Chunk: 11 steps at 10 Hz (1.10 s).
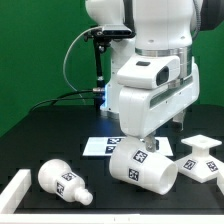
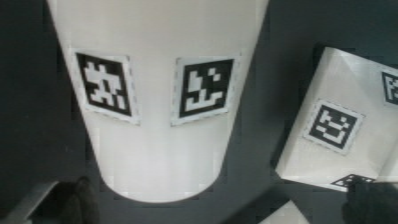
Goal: Assemble lamp
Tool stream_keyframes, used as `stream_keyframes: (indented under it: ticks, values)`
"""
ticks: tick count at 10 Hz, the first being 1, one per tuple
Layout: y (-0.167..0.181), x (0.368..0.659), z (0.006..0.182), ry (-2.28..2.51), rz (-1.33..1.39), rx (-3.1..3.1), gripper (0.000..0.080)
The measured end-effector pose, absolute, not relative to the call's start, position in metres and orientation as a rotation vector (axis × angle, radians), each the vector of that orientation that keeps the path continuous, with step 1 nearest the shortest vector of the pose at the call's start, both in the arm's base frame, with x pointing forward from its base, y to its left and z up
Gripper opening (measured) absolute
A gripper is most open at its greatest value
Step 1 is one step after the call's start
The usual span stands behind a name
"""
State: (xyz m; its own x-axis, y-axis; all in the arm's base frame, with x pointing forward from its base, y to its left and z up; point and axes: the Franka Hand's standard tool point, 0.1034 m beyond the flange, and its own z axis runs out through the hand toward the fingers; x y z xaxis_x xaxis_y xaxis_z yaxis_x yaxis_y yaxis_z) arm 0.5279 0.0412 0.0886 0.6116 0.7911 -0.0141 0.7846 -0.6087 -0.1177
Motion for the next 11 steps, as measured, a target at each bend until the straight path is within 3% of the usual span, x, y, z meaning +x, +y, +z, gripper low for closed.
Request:
stream_keyframes:
  ticks: [6, 7, 9, 11]
  values:
    - [0.041, 0.528, 0.088, -1.352, 0.097, -2.722, 0.07]
    - [0.04, 0.531, 0.092, -1.356, 0.103, -2.747, 0.07]
    - [0.047, 0.541, 0.115, -1.357, 0.082, -2.846, 0.07]
    - [0.045, 0.541, 0.117, -1.365, 0.079, -2.842, 0.07]
